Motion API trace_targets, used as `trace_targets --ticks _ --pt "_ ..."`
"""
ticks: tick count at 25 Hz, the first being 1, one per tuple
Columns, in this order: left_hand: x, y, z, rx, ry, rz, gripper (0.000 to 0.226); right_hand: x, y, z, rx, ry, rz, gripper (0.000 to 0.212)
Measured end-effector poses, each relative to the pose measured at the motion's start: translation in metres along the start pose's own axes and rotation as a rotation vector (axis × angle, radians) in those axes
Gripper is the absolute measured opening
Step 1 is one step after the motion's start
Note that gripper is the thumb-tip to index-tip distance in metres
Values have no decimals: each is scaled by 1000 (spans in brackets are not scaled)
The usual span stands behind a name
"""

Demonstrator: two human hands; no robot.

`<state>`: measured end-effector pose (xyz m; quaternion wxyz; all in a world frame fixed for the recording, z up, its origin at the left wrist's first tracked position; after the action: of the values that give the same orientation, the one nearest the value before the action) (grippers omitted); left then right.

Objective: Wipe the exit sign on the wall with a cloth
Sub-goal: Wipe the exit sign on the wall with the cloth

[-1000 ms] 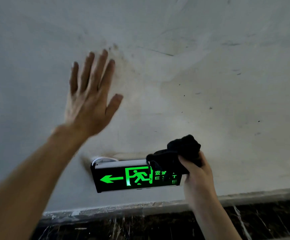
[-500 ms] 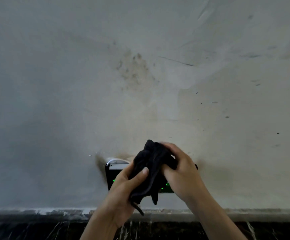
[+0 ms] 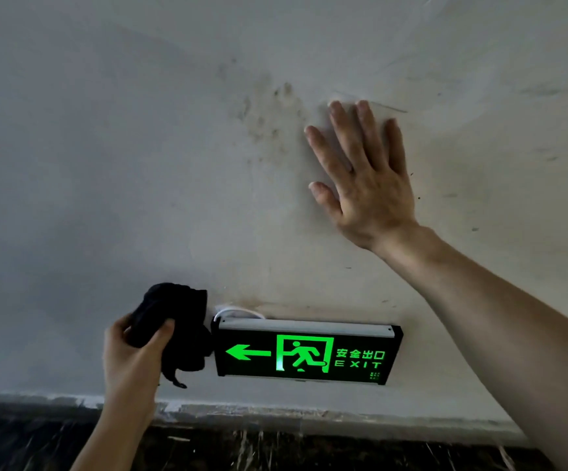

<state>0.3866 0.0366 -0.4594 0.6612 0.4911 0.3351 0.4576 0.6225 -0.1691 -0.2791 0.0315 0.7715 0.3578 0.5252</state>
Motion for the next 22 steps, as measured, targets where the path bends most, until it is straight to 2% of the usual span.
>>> trace_targets --ticks 3,7,9,14,18,22 --pt "10 -3 9 131 -12 146 50 1 1 19 -75 92 -17 60" --pt "15 -15 28 436 -76 336 52 3 0 32 -110 239 6 58" --pt "10 -28 36 469 -117 362 53 4 -1 35 -115 268 3 59" --pt "1 -70 32 299 -90 108 58 4 -1 41 -147 339 16 59" --pt "3 -92 23 168 -30 -43 53 7 0 42 -145 366 28 59" --pt "6 -104 19 212 -64 -112 51 6 -2 40 -152 353 35 58"
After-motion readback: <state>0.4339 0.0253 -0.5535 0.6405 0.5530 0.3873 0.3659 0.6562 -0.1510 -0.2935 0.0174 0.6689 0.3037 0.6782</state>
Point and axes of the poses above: each hand's wrist, its own x-axis towards the middle knuckle, its own z-axis out of the palm, y = z × x, the point moved 1 cm from there along x, towards the middle knuckle, and after that the axes turned 14 degrees about -x, right-handed, at the moved point
